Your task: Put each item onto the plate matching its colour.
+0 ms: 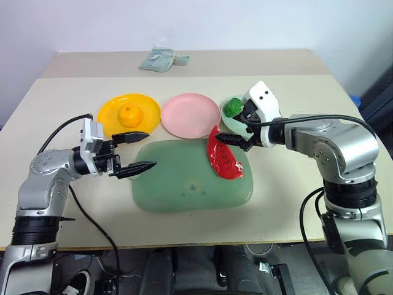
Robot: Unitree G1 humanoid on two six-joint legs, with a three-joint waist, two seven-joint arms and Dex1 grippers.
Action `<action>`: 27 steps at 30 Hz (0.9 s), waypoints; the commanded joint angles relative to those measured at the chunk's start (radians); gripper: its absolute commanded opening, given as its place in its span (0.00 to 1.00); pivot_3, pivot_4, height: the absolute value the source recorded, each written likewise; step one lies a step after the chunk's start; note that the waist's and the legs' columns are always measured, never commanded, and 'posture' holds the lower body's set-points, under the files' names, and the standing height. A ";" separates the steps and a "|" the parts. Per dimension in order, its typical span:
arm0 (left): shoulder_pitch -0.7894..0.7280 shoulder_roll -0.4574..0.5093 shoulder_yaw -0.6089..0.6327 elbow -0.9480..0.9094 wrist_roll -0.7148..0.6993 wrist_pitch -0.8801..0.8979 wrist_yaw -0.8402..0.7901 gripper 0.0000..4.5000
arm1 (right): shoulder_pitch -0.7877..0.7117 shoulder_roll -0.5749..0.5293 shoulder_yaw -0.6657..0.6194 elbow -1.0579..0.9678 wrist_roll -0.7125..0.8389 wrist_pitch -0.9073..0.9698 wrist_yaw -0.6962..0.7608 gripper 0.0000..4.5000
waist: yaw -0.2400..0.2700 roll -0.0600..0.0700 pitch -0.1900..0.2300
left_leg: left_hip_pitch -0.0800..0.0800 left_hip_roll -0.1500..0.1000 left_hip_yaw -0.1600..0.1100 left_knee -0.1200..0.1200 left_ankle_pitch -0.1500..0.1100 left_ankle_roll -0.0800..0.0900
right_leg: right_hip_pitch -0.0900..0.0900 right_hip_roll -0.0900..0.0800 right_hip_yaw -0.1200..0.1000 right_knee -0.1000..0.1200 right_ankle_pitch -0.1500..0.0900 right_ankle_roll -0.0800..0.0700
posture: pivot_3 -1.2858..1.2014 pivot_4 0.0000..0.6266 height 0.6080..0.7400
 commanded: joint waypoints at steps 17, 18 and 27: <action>0.002 -0.007 -0.017 -0.039 0.020 -0.031 0.020 1.00 | 0.124 0.098 0.015 0.023 0.004 0.061 -0.113 0.71 | -0.002 0.000 0.000 | 0.000 0.000 0.000 0.000 0.000 0.000 | 0.000 0.000 0.000 0.000 0.000 0.000 | 0.52 0.24 1.00; 0.001 -0.007 -0.017 -0.039 0.021 -0.033 0.022 1.00 | 0.123 0.098 0.015 0.023 0.007 0.060 -0.113 0.61 | -0.002 0.000 0.000 | 0.000 0.000 0.000 0.000 0.000 0.000 | 0.000 0.000 0.000 0.000 0.000 0.000 | 0.52 0.24 1.00; -0.009 -0.007 -0.021 -0.039 0.025 -0.031 0.033 1.00 | 0.090 0.073 0.032 0.028 -0.002 0.009 -0.104 0.37 | -0.002 0.000 0.000 | 0.000 0.000 0.000 0.000 0.000 0.000 | 0.000 0.000 0.000 0.000 0.000 0.000 | 0.52 0.24 1.00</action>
